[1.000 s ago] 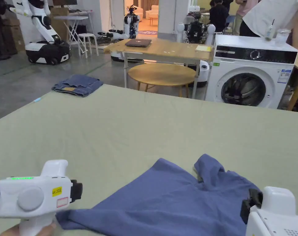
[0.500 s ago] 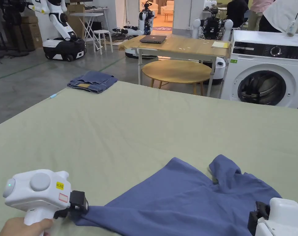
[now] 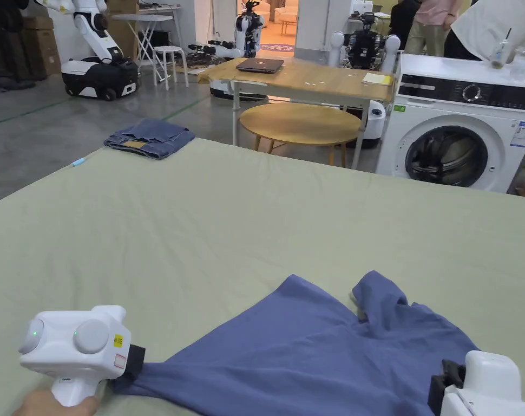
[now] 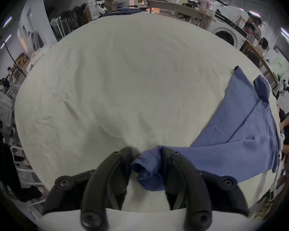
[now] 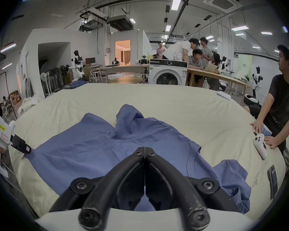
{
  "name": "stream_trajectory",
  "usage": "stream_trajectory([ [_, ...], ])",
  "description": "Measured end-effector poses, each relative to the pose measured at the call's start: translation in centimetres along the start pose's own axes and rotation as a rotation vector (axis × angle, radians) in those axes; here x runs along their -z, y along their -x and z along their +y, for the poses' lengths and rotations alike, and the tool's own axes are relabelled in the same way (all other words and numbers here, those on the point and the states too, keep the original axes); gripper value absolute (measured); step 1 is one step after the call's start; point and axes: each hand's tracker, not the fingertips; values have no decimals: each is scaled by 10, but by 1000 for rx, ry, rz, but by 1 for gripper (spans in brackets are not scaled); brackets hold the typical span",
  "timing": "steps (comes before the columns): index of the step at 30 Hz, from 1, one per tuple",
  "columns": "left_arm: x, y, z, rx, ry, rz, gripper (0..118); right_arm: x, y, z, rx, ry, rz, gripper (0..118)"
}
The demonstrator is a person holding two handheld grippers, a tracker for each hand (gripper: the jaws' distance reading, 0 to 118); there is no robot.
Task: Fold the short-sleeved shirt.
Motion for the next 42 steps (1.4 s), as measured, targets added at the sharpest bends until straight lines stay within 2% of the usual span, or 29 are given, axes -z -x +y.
stream_trajectory([
  [1,0,-2,-1,9,1,-5,4,3,-1,0,3,5,1,0],
  [2,-1,-5,-2,27,-3,-19,2,6,-2,1,3,11,3,0],
  [5,-1,-10,-6,64,-7,-28,1,26,-9,13,-20,43,15,0],
  [8,-7,2,-7,18,-27,-93,1,55,-28,38,-30,71,6,0],
  [9,-10,6,-8,-5,-41,-109,1,66,-35,47,-30,79,-7,5],
  [12,-22,10,-13,-11,-61,-116,1,111,-60,80,-41,154,4,35],
  [14,-27,12,-17,-28,-77,-126,1,143,-72,97,-33,250,73,56],
  [17,-32,12,-23,-50,-89,-137,1,184,-76,109,-67,338,115,57],
  [19,-34,11,-24,-66,-93,-143,1,208,-75,110,-95,412,153,57],
  [22,-36,10,-30,-74,-94,-140,1,235,-67,102,-128,481,157,57],
  [24,-35,7,-31,-76,-94,-138,1,251,-63,95,-100,525,186,57],
  [26,-36,7,-35,-79,-90,-132,1,259,-59,83,-136,612,170,57],
  [27,-36,6,-32,-83,-89,-133,1,257,-57,81,-155,579,166,55],
  [28,-37,4,-33,-81,-88,-131,1,249,-55,83,-176,533,162,51],
  [29,-38,3,-35,-77,-88,-126,1,250,-53,82,-173,543,158,35],
  [30,-39,2,-36,-73,-91,-124,1,248,-52,81,-172,543,158,14],
  [31,-38,2,-32,-72,-92,-124,1,247,-51,81,-169,539,167,4],
  [36,-41,0,-31,-68,-99,-123,1,239,-47,76,-189,499,163,2],
  [42,-63,3,-26,-68,-174,-146,1,181,-63,110,-129,291,149,2],
])
